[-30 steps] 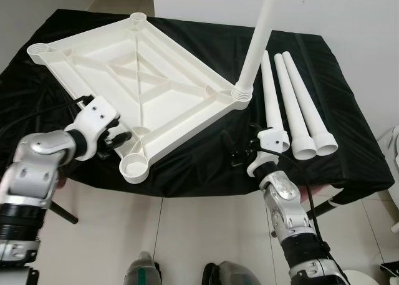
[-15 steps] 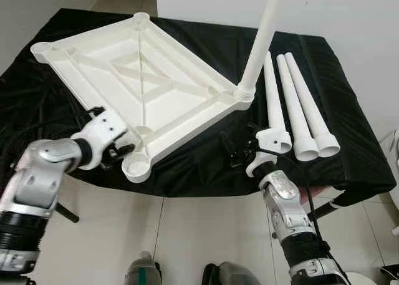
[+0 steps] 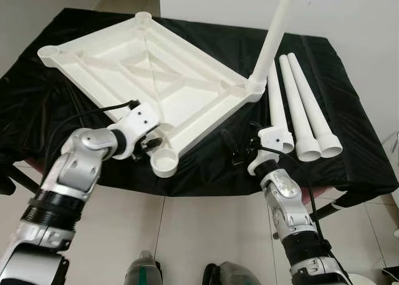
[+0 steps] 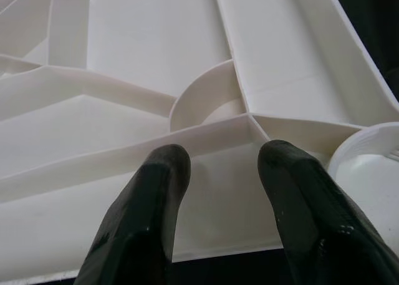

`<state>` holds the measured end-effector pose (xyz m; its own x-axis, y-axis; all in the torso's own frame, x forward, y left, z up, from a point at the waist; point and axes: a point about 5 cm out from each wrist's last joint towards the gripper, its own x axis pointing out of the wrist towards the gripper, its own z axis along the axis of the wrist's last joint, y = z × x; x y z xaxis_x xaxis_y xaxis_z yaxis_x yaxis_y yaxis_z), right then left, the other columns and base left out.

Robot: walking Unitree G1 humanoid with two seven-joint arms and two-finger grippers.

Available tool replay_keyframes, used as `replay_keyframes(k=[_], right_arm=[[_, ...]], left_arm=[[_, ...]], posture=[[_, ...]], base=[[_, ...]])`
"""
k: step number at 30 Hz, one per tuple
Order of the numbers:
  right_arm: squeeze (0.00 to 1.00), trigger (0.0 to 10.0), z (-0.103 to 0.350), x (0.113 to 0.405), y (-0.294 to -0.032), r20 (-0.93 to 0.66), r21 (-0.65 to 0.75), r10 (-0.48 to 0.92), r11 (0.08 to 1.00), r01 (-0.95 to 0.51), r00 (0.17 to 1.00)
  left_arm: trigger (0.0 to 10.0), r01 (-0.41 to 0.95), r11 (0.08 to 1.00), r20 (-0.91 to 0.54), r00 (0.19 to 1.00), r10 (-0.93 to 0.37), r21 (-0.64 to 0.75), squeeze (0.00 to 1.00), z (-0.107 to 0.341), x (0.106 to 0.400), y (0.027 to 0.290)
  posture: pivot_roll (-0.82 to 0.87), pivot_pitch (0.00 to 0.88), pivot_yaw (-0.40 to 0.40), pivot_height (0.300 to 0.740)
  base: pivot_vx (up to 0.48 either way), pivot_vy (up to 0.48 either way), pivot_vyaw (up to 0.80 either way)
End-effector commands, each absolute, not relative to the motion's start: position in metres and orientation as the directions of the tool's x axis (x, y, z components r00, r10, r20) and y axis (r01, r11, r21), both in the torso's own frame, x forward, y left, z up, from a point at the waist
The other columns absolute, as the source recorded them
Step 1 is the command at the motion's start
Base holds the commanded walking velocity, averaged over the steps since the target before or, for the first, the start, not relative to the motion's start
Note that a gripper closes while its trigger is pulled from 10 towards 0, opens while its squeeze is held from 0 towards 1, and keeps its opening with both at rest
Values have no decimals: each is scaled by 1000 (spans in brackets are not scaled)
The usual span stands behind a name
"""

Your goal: Building children table

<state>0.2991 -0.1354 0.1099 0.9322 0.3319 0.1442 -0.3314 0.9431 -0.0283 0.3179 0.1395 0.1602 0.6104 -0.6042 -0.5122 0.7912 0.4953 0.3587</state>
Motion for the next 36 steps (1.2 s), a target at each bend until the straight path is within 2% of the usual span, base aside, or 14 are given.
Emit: replay_keyframes(k=[1, 4, 5, 11, 19, 23, 24, 25, 32, 33, 34, 36], right_arm=[[0, 10000, 110, 299, -138, 138, -35, 323, 946, -322, 936], [0, 10000, 110, 298, -138, 139, -35, 320, 947, -318, 937], [0, 10000, 109, 297, -139, 141, -33, 312, 950, -311, 940], [0, 10000, 109, 296, -141, 141, -33, 308, 951, -306, 941], [0, 10000, 110, 298, -139, 142, -34, 310, 951, -308, 940], [0, 10000, 110, 297, -138, 144, -34, 313, 950, -311, 939], [0, 10000, 110, 298, -138, 143, -34, 313, 950, -311, 939], [0, 10000, 110, 297, -139, 143, -34, 312, 950, -310, 939], [0, 10000, 111, 297, -138, 140, -40, 328, 945, -326, 934], [0, 10000, 111, 297, -138, 140, -44, 333, 943, -330, 932], [0, 10000, 111, 296, -137, 140, -46, 338, 941, -334, 931], [0, 10000, 111, 296, -136, 140, -47, 340, 940, -337, 930]], left_arm=[[10000, 708, 563, -461, 705, -538, 425, 0, 162, 325, 136], [10000, 696, 578, -449, 717, -534, 425, 0, 162, 329, 130], [10000, 676, 599, -430, 736, -523, 429, 0, 161, 336, 120], [10000, 673, 584, -427, 740, -520, 454, 0, 161, 340, 117], [10000, 596, 588, -382, 803, -458, 548, 0, 177, 357, 137], [10000, 595, 585, -369, 803, -469, 551, 0, 184, 360, 144], [10000, 599, 582, -365, 799, -478, 549, 925, 188, 361, 147], [10000, 619, 555, -357, 781, -513, 556, 1000, 194, 361, 153], [10000, 669, 447, -386, 725, -570, 594, 976, 192, 360, 154], [10000, 685, 420, -397, 705, -587, 595, 239, 191, 359, 152], [10000, 706, 394, -411, 681, -606, 589, 0, 189, 359, 150], [10000, 716, 380, -420, 669, -613, 586, 0, 187, 359, 149]], posture=[[13, 40, -34, 740], [5, 41, -29, 740], [-3, 43, -27, 740], [-5, 47, -26, 740], [6, 46, -31, 740], [7, 44, -31, 740], [8, 43, -31, 740], [9, 43, -32, 740], [8, 37, -35, 740], [8, 37, -34, 740], [7, 36, -35, 740], [6, 36, -36, 740]], base=[[0, 0, 0], [0, 0, 0], [0, 0, 0], [0, 0, 0], [0, 0, 0], [0, 0, 0], [0, 0, 0], [0, 0, 0], [0, 0, 0], [0, 0, 0], [0, 0, 0], [0, 0, 0]])
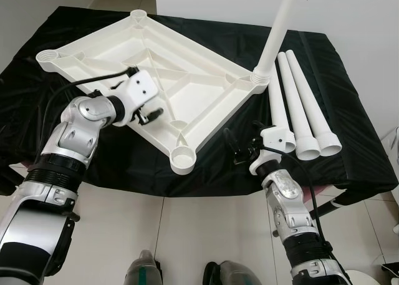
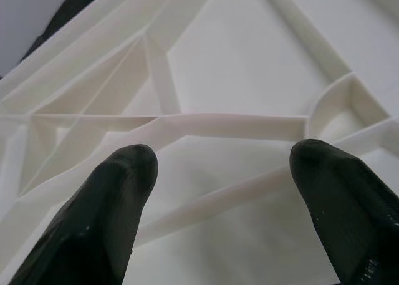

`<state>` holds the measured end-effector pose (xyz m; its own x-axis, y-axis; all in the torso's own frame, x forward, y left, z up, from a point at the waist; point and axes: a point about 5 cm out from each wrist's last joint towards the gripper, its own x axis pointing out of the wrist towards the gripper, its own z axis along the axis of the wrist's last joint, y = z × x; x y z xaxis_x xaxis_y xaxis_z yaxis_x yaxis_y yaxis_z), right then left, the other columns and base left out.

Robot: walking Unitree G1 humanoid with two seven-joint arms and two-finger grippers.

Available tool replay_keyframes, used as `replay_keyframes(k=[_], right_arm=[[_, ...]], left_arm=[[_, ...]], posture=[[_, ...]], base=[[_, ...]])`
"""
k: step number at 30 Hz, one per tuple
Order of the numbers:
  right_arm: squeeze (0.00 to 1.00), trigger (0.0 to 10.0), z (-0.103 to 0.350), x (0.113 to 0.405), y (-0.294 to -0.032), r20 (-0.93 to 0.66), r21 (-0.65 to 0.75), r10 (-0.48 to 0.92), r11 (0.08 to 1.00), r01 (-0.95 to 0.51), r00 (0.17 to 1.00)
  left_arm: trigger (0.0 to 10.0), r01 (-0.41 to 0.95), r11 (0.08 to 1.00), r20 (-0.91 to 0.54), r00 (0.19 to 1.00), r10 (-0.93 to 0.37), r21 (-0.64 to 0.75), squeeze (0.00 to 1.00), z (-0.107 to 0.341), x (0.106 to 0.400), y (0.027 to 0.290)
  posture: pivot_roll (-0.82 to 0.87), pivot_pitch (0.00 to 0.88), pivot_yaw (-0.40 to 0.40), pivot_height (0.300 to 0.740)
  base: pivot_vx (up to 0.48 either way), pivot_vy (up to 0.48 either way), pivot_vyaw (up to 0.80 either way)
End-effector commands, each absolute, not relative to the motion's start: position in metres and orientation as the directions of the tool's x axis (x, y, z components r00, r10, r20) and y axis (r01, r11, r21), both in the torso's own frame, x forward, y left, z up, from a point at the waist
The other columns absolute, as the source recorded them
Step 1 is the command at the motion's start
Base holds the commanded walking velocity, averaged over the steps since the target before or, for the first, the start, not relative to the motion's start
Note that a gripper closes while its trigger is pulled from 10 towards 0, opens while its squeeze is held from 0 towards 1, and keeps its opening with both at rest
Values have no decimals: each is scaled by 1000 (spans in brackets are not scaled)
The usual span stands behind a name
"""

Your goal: Building children table

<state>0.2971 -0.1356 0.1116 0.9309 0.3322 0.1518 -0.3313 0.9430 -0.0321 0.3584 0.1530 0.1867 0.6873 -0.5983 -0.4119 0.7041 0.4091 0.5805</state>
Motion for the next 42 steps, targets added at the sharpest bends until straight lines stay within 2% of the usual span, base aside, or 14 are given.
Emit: replay_keyframes(k=[1, 11, 14, 20, 33, 34, 35, 39, 40, 41, 42], right_arm=[[0, 10000, 111, 296, -136, 141, -49, 344, 939, -340, 928], [0, 10000, 112, 294, -135, 140, -61, 362, 932, -357, 922], [0, 10000, 112, 292, -136, 138, -63, 363, 932, -358, 922], [0, 10000, 112, 290, -136, 136, -62, 358, 934, -353, 924], [0, 10000, 111, 287, -138, 135, -61, 344, 939, -339, 929], [0, 10000, 111, 287, -137, 135, -61, 343, 939, -338, 930], [0, 10000, 111, 287, -137, 135, -60, 342, 940, -337, 930], [0, 10000, 111, 288, -137, 135, -60, 342, 940, -336, 930], [0, 10000, 111, 288, -137, 135, -60, 341, 940, -335, 930], [0, 10000, 112, 288, -137, 135, -60, 339, 941, -334, 931], [0, 10000, 112, 288, -137, 135, -60, 339, 941, -334, 931]], left_arm=[[10000, 723, 363, -432, 660, -615, 587, 0, 186, 359, 147], [10000, 754, 276, -491, 615, -617, 596, 0, 174, 363, 140], [10000, 769, 223, -544, 595, -591, 599, 0, 165, 368, 137], [10000, 778, 186, -602, 593, -535, 600, 0, 157, 374, 139], [10000, 830, 178, -692, 543, -476, 529, 0, 148, 378, 153], [7882, 836, 179, -701, 535, -471, 518, 0, 148, 378, 156], [4235, 843, 174, -711, 527, -466, 510, 0, 148, 378, 158], [4235, 846, 171, -716, 521, -464, 504, 0, 149, 379, 160], [588, 850, 164, -723, 514, -462, 501, 0, 149, 379, 161], [0, 857, 154, -730, 502, -463, 492, 0, 149, 379, 162], [0, 857, 154, -730, 502, -463, 492, 0, 149, 379, 162]], posture=[[5, 37, -37, 740], [-1, 44, -40, 740], [-8, 54, -35, 740], [-16, 61, -27, 740], [-24, 67, -16, 740], [-23, 67, -14, 740], [-23, 67, -14, 740], [-23, 67, -14, 740], [-22, 66, -11, 740], [-23, 67, -9, 740], [-23, 67, -9, 740]], base=[[0, 0, 0], [0, 0, 0], [0, 0, 0], [0, 0, 0], [0, 0, 0], [0, 0, 0], [0, 0, 0], [0, 0, 0], [0, 0, 0], [0, 0, 0], [0, 0, 0]])
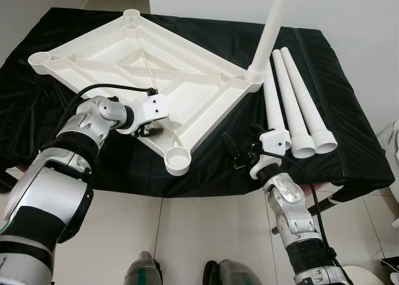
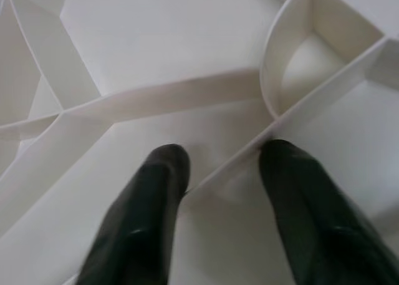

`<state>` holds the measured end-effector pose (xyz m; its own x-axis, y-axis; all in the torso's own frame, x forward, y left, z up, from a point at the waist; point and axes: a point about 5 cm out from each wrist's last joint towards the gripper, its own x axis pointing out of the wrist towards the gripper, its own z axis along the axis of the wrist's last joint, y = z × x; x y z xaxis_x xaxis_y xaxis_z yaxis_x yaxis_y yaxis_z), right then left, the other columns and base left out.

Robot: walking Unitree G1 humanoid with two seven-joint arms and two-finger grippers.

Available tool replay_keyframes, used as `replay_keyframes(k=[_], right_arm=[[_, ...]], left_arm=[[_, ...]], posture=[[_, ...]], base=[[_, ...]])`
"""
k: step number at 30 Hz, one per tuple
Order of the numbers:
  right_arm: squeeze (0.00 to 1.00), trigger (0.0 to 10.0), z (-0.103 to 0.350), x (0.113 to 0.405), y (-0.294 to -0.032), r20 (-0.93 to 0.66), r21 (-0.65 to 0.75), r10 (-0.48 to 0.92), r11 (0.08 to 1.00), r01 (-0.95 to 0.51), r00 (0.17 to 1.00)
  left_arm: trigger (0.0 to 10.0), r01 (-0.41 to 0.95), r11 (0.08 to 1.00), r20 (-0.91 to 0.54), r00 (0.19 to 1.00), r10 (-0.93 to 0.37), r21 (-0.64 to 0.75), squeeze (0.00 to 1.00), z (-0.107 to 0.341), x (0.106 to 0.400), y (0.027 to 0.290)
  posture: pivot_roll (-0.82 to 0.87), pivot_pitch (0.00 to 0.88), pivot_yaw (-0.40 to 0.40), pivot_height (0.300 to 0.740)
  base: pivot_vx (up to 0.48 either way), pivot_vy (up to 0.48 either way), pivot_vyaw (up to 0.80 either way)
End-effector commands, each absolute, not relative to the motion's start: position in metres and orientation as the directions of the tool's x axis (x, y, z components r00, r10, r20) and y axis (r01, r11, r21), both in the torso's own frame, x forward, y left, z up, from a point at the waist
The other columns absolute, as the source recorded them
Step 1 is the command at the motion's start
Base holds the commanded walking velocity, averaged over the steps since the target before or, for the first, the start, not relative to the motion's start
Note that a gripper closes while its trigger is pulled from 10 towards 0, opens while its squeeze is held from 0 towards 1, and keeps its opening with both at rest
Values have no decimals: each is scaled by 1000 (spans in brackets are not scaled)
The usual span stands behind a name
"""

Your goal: Building children table

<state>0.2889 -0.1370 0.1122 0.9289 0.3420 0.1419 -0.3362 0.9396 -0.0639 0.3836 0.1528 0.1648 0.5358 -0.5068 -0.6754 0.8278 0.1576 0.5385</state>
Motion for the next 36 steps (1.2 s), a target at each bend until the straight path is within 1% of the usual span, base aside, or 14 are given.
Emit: replay_keyframes(k=[1, 3, 12, 13, 15, 16, 18, 19, 20, 26, 29, 30, 33, 36], right_arm=[[0, 10000, 112, 288, -137, 135, -60, 339, 941, -334, 931], [0, 10000, 112, 287, -136, 136, -61, 337, 941, -332, 932], [0, 10000, 111, 287, -136, 132, -61, 334, 943, -329, 933], [0, 10000, 111, 287, -136, 132, -62, 334, 943, -328, 933], [0, 10000, 111, 287, -136, 132, -62, 334, 943, -328, 933], [0, 10000, 111, 287, -136, 132, -62, 333, 943, -327, 934], [0, 10000, 111, 287, -136, 132, -62, 333, 943, -327, 934], [0, 10000, 111, 287, -136, 132, -63, 332, 943, -326, 934], [0, 10000, 110, 287, -136, 131, -63, 331, 943, -326, 934], [0, 10000, 110, 285, -136, 129, -62, 333, 943, -328, 934], [0, 10000, 110, 283, -134, 130, -62, 347, 938, -341, 929], [0, 10000, 110, 280, -131, 127, -60, 376, 927, -371, 918], [0, 10000, 109, 278, -128, 125, -59, 397, 918, -393, 909], [0, 10000, 108, 272, -122, 117, -62, 448, 894, -444, 886]], left_arm=[[0, 857, 154, -730, 502, -463, 492, 0, 149, 379, 162], [0, 868, 138, -740, 481, -470, 477, 0, 151, 378, 162], [0, 881, 120, -750, 455, -480, 457, 0, 151, 378, 163], [157, 880, 120, -749, 456, -480, 459, 0, 151, 378, 163], [157, 879, 121, -748, 458, -480, 461, 0, 150, 378, 163], [3608, 875, 129, -745, 467, -477, 466, 0, 150, 378, 162], [3608, 875, 129, -745, 467, -477, 466, 0, 150, 378, 162], [10000, 870, 144, -736, 479, -478, 472, 145, 151, 379, 162], [10000, 867, 161, -729, 485, -483, 471, 1000, 153, 381, 160], [10000, 859, 165, -712, 496, -497, 484, 1000, 158, 383, 156], [10000, 844, 159, -699, 518, -494, 513, 1000, 160, 385, 153], [10000, 838, 158, -695, 526, -490, 523, 0, 162, 386, 152], [10000, 834, 158, -693, 531, -487, 528, 0, 162, 387, 152], [10000, 832, 146, -700, 533, -475, 535, 0, 162, 387, 151]], posture=[[-23, 67, -9, 740], [-23, 69, -7, 740], [-21, 74, -3, 740], [-20, 76, -2, 740], [-20, 76, -2, 740], [-21, 77, -2, 740], [-21, 77, -2, 740], [-22, 79, -1, 740], [-22, 80, -2, 740], [-23, 82, -1, 740], [-26, 84, 1, 740], [-28, 85, 2, 740], [-28, 85, 2, 740], [-34, 86, 6, 740]], base=[[0, 0, 0], [0, 0, 0], [0, 0, 0], [0, 0, 0], [0, 0, 0], [0, 0, 0], [0, 0, 0], [0, 0, 0], [0, 0, 0], [0, 0, 0], [0, 0, 0], [0, 0, 0], [0, 0, 0], [0, 0, 0]])
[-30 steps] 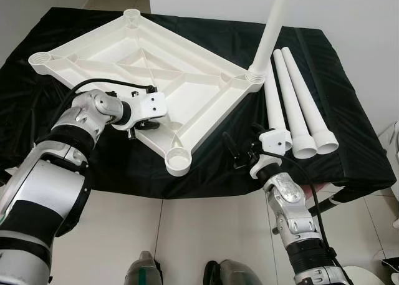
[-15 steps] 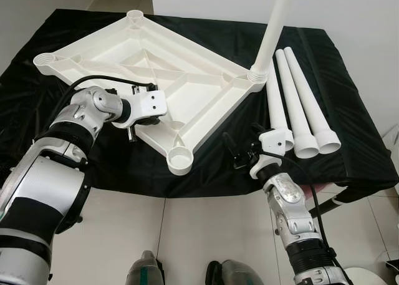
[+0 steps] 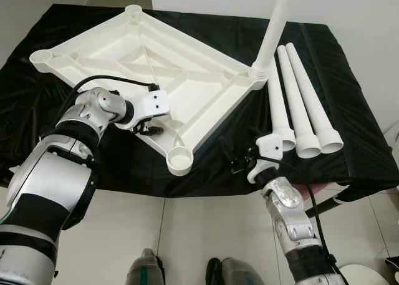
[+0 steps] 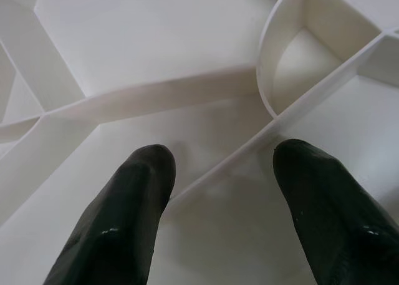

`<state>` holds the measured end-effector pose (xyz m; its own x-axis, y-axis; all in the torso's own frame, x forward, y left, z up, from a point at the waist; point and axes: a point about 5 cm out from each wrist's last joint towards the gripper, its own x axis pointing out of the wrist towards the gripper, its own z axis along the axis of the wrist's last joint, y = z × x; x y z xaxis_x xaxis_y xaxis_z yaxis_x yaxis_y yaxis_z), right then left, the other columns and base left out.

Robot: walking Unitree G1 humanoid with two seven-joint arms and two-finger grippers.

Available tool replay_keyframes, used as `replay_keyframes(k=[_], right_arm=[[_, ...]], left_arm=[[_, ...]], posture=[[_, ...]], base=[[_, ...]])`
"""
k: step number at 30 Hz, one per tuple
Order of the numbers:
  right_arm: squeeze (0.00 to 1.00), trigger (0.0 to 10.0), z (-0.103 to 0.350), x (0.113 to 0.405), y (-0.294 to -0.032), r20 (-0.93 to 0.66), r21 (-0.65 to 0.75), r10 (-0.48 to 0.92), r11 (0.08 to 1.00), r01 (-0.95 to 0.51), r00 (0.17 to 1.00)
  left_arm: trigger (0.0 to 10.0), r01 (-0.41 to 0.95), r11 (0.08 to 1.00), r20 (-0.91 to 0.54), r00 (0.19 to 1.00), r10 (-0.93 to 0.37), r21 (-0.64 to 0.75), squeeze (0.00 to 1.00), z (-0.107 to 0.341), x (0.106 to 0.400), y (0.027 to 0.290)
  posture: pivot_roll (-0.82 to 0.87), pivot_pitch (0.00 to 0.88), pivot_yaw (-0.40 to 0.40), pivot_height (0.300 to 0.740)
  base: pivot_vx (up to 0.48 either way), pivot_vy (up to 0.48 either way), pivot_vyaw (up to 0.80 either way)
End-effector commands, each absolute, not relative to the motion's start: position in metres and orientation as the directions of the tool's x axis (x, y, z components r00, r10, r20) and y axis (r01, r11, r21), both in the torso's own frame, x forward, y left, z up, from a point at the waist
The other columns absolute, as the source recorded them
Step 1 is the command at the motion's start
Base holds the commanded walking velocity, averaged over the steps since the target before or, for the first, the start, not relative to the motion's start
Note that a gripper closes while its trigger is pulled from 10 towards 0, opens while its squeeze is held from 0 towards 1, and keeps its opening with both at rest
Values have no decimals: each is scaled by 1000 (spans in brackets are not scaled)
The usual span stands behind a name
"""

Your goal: Building children table

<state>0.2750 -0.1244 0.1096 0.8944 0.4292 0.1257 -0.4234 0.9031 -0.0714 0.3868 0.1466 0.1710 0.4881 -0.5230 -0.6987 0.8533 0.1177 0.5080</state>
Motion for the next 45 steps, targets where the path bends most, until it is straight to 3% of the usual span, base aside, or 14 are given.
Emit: replay_keyframes(k=[1, 12, 13, 39, 44, 45], right_arm=[[0, 10000, 107, 269, -120, 114, -63, 462, 887, -458, 879], [0, 10000, 106, 264, -118, 106, -65, 464, 886, -459, 880], [0, 10000, 106, 264, -119, 104, -65, 461, 887, -457, 881], [0, 10000, 105, 261, -121, 89, -65, 442, 897, -438, 893], [0, 10000, 105, 261, -120, 88, -65, 440, 898, -436, 894], [0, 10000, 105, 261, -120, 88, -64, 438, 899, -434, 894]], left_arm=[[10000, 832, 137, -706, 532, -468, 537, 0, 162, 388, 151], [9725, 848, 96, -742, 506, -440, 521, 0, 165, 389, 147], [0, 853, 94, -748, 499, -438, 514, 0, 165, 389, 146], [0, 893, 59, -799, 426, -425, 445, 0, 156, 383, 150], [0, 888, 79, -779, 437, -450, 453, 0, 159, 385, 145], [0, 886, 118, -738, 441, -511, 447, 0, 167, 388, 134]], posture=[[-37, 85, 12, 740], [-47, 85, 29, 740], [-47, 85, 29, 740], [-44, 120, 38, 740], [-44, 120, 39, 740], [-40, 120, 40, 740]], base=[[0, 0, 0], [0, 0, 0], [0, 0, 0], [0, 0, 0], [0, 0, 0], [0, 0, 0]])
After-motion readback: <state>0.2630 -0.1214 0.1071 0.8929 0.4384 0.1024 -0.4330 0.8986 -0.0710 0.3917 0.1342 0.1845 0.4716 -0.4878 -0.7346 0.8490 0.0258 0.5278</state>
